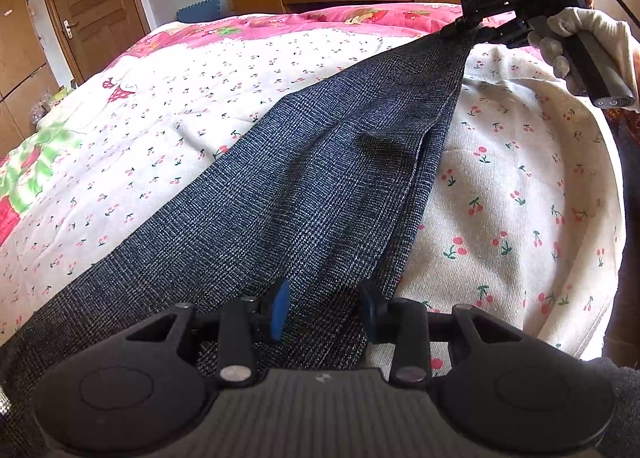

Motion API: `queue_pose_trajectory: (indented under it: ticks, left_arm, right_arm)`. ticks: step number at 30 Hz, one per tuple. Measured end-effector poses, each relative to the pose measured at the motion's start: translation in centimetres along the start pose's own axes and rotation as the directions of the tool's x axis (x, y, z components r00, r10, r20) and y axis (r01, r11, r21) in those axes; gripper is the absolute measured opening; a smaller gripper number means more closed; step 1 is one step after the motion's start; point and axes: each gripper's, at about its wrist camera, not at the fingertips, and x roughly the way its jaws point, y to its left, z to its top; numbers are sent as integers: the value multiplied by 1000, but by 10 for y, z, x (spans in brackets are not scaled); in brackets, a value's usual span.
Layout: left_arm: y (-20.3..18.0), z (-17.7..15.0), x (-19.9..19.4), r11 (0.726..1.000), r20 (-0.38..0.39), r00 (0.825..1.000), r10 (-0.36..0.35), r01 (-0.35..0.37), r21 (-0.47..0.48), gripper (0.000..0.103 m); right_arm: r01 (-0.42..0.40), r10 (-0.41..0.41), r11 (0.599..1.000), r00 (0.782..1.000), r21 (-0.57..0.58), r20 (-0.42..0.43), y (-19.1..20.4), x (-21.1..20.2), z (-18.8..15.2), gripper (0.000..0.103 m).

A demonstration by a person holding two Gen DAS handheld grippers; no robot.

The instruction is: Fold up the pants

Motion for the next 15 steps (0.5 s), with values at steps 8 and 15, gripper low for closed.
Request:
queue_pose_trajectory:
  ticks: [8,15]
  left_arm:
    - [2,1,2,1000,-14,1000,-9,9,-11,52]
    - [0,3,6,1000,-10,1000,-11,11,8,52]
  right_arm:
    - [169,-165,985,970,-9,177,-8,-20,13,40]
    - [16,-27,962,999,-272,-34,23,5,19,43]
